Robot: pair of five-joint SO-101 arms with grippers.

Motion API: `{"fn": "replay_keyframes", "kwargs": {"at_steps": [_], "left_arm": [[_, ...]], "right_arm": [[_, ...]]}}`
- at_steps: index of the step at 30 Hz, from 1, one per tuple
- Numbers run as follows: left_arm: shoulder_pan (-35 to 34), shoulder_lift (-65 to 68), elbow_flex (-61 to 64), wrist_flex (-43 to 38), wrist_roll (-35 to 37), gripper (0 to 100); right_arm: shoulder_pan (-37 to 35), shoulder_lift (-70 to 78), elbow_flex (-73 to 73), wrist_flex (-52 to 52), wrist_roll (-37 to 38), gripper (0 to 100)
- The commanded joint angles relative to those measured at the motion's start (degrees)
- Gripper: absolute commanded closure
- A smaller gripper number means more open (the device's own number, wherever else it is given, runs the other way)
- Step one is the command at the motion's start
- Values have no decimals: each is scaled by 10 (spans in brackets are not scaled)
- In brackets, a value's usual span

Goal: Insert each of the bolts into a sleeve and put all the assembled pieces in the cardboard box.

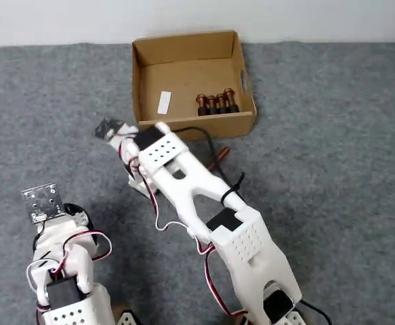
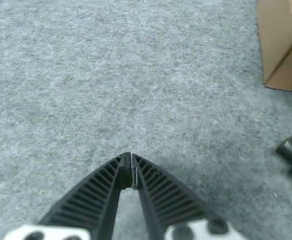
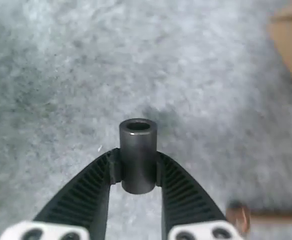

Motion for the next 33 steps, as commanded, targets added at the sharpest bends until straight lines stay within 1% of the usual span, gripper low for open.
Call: {"fn": "replay_keyframes", "kwargs": {"at_steps": [1,4,6,8,10,13,17,20,23,25,28,33], "left_arm": [[6,-3,-5,-12,0,994],[34,-2,-5,-1,0,994],[87,-3,-5,33,0,994],[128,-6,-5,47,0,994],[138,-6,-5,48,0,994],[127,-6,-5,26,-3,994],[124,-6,-5,12,-4,994],[127,-6,-6,0,-16,994],[143,-6,-7,-15,-25,994],[167,-6,-8,-25,-24,994],[204,-4,-22,-34,-22,995],[242,-3,-42,-80,-7,995]], "right_arm": [[14,-9,-111,89,-57,991],[22,-9,-189,167,-105,991],[32,-10,-228,178,-135,991],[47,-18,-253,177,-148,991],[52,-38,-258,178,-149,991],[64,-92,-236,179,-164,991],[87,-198,-149,179,-190,991],[126,-289,-59,178,-227,991],[193,-379,25,177,-247,991],[238,-432,84,176,-258,991],[301,-505,171,176,-260,991],[385,-624,309,175,-262,991]]}}
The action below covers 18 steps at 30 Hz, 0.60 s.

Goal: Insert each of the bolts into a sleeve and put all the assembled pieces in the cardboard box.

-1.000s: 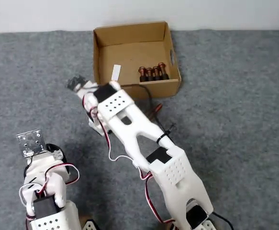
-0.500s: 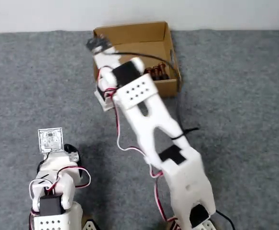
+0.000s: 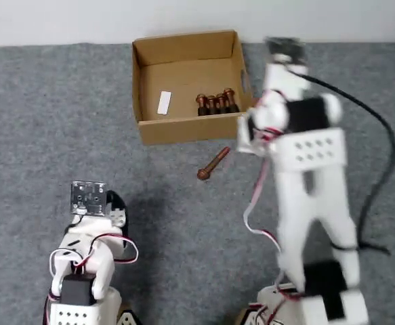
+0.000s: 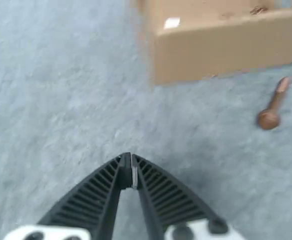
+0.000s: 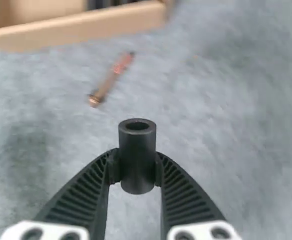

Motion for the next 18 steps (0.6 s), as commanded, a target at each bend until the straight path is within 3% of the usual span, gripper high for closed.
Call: {"fn": "replay_keyframes", "kwargs": {"at_steps": [1,11,18], "left_arm": [[25,-3,-34,-38,8,996],[101,25,-145,-4,8,996],[107,289,-323,2,8,996]], "right_arm": [[63,-111,81,22,-6,991],[98,-354,348,-16,-35,991],[99,-465,461,-40,-34,991]]}}
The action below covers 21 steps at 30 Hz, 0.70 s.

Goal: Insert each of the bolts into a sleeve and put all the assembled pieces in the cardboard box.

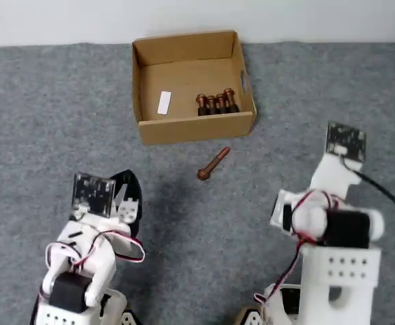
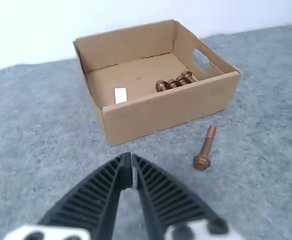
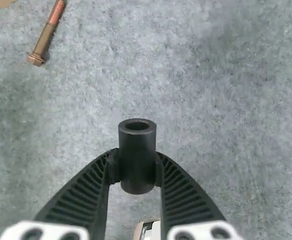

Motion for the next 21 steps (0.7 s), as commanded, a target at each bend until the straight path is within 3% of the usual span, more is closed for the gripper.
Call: {"fn": "replay_keyframes", "kwargs": {"at_steps": [1,10,21], "left_arm": [[4,171,-130,4,4,996],[10,555,-362,27,1,994],[103,919,-721,269,0,992]], "right_arm": [[8,-49,25,-11,-4,991],[8,-95,55,-9,-4,991],[8,-100,71,-17,-6,991]]}}
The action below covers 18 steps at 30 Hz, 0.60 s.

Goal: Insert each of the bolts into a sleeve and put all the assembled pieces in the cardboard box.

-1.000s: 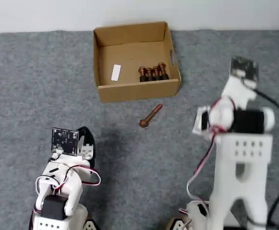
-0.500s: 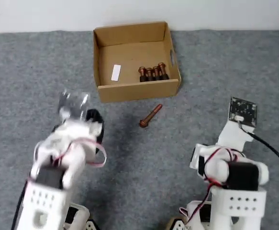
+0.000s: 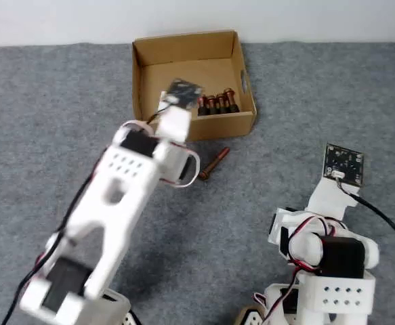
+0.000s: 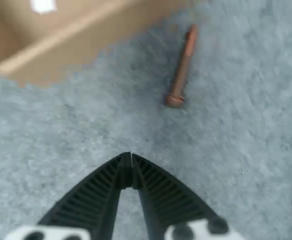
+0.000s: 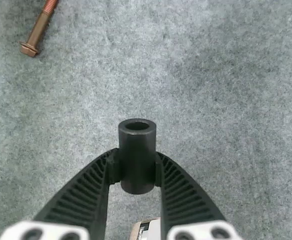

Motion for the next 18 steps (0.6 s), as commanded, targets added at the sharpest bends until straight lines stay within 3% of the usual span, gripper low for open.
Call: {"fn": "replay_keyframes", "kwargs": {"at_steps": [1,4,9,18], "left_arm": [[13,98,-141,56,1,991],[17,181,-237,106,1,956],[13,303,-393,180,3,808],[17,455,-649,229,-20,796]], "right_arm": [[8,-7,-5,-21,-6,991],[8,-7,-5,-23,-5,991],[8,-7,-5,-24,-6,991],[8,-7,-5,-21,-6,991]]}}
